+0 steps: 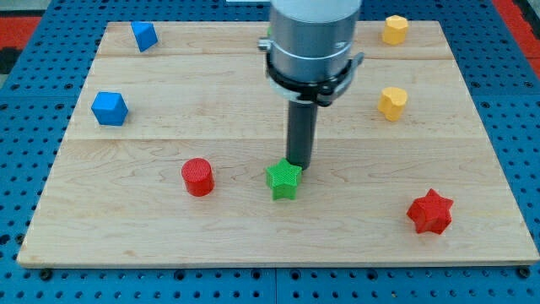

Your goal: Move the red star diagonal top left to the green star

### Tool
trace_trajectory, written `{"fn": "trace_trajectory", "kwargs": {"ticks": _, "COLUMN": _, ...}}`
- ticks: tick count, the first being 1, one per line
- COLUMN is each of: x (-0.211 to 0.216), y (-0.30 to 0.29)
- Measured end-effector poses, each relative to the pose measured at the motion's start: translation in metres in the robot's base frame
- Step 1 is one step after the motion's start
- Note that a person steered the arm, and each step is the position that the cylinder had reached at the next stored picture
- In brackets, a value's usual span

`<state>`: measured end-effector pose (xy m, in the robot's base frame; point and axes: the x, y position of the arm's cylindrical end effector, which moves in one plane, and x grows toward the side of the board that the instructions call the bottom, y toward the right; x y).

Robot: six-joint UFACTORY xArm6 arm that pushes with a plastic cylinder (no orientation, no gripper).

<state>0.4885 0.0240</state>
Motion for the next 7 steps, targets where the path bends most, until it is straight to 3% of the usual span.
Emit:
{"fn": "trace_trajectory", "kwargs": {"ticks": 4, "x": -0.001, "y": -0.042}}
{"fn": "trace_trajectory", "kwargs": {"ticks": 7, "x": 0.008, "y": -0.021}}
